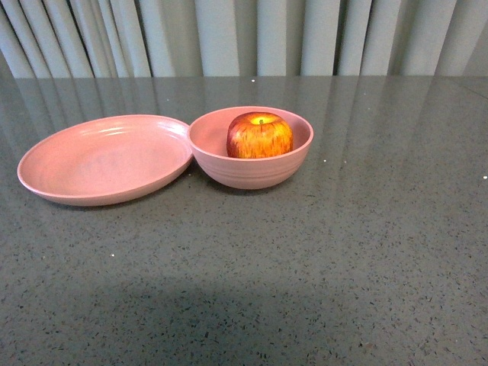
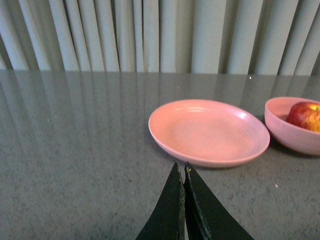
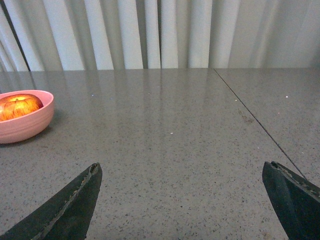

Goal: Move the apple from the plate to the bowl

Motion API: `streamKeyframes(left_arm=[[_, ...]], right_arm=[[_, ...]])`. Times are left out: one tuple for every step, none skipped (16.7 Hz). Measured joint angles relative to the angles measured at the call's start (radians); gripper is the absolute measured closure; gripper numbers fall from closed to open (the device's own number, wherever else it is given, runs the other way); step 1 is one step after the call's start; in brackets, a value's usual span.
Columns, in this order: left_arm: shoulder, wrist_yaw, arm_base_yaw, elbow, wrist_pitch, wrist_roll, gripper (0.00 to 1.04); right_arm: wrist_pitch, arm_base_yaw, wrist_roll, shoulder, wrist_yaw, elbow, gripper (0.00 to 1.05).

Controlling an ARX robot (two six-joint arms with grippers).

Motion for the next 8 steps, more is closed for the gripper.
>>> streamKeyframes(left_arm=[[-0.008,0.000,0.000,0.000,-0.005,0.000,1.04],[-0.028,0.000,0.000,0.000,-0.020,0.000,1.04],[-0.043,0.000,0.000,0.000,-0.032,0.000,1.04],[-0.061,0.000,0.000,0.000,-0.052,0.000,1.04],[-0.072,0.000,0.000,0.000,-0.064,0.000,1.04],[-0.080,0.000,0.000,0.000,-0.072,0.000,1.04],[-0.089,0.000,0.000,0.000,-0.078,0.000,1.04],[-0.155,-0.001,0.000,0.002,-0.180,0.000,1.04]], right_arm=[[0.000,0.000,0.000,0.000,0.000,0.000,0.07],[0.000,0.000,0.000,0.000,0.000,0.000,0.07],[0.000,0.000,0.000,0.000,0.000,0.000,0.07],[0.000,0.000,0.000,0.000,0.000,0.000,0.07],[0.000,0.000,0.000,0.000,0.000,0.000,0.07],[0.000,0.000,0.000,0.000,0.000,0.000,0.07],[0.000,0.000,0.000,0.000,0.000,0.000,0.07],[0.000,0.000,0.000,0.000,0.000,0.000,0.07]])
